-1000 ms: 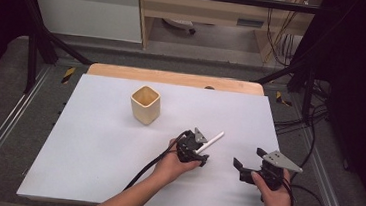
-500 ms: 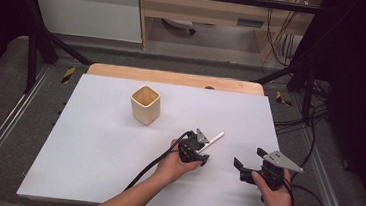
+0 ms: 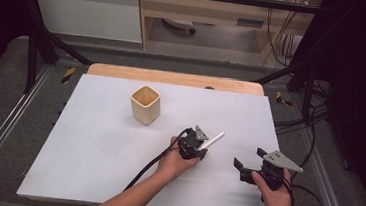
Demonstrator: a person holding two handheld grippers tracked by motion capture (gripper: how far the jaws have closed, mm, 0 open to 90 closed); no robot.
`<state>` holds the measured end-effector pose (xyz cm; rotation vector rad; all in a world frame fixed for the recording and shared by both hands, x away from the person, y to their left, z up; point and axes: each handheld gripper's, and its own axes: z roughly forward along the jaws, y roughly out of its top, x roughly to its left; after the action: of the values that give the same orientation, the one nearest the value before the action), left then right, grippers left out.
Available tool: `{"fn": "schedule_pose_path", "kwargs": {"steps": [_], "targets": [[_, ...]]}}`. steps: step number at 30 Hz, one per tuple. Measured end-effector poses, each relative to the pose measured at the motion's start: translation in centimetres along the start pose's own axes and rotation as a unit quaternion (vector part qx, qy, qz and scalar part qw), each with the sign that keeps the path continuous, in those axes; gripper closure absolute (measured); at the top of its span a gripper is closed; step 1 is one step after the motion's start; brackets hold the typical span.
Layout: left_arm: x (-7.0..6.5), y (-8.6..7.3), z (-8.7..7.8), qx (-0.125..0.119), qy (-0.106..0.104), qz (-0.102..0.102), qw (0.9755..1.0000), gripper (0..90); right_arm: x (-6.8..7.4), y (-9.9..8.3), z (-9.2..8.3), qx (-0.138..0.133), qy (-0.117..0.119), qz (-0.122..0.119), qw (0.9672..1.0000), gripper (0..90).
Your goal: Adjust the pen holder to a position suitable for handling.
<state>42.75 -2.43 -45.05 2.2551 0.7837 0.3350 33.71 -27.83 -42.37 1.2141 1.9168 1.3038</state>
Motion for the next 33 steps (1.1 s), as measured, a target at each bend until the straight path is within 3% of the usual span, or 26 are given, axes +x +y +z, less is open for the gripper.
{"fn": "schedule_pose_path", "kwargs": {"steps": [4,10,18,23,27,33], "targets": [[-0.1,0.0,0.1,-0.002,0.003,0.008,1.0000,66.7,0.0,0.0,0.1,0.001,0.001,0.000,1.0000,4.2],[-0.1,-0.1,0.1,-0.007,-0.007,0.028,0.9996,77.4,0.1,0.0,0.1,0.001,0.000,-0.002,1.0000,4.2],[0.6,0.0,-0.3,-0.006,-0.035,-0.004,0.9993,79.1,0.2,0.0,0.2,0.003,0.002,-0.006,1.0000,4.0],[1.6,0.4,-2.2,-0.018,-0.032,-0.003,0.9993,79.1,0.3,0.1,0.3,0.003,0.001,-0.009,1.0000,4.0],[2.4,0.4,-4.2,-0.016,-0.028,0.004,0.9995,79.1,0.9,0.2,0.4,0.003,0.004,-0.025,0.9997,4.1],[2.9,0.3,-7.1,-0.002,-0.038,0.025,0.9990,79.1,2.6,0.3,0.9,0.010,0.012,-0.065,0.9978,4.1]]}}
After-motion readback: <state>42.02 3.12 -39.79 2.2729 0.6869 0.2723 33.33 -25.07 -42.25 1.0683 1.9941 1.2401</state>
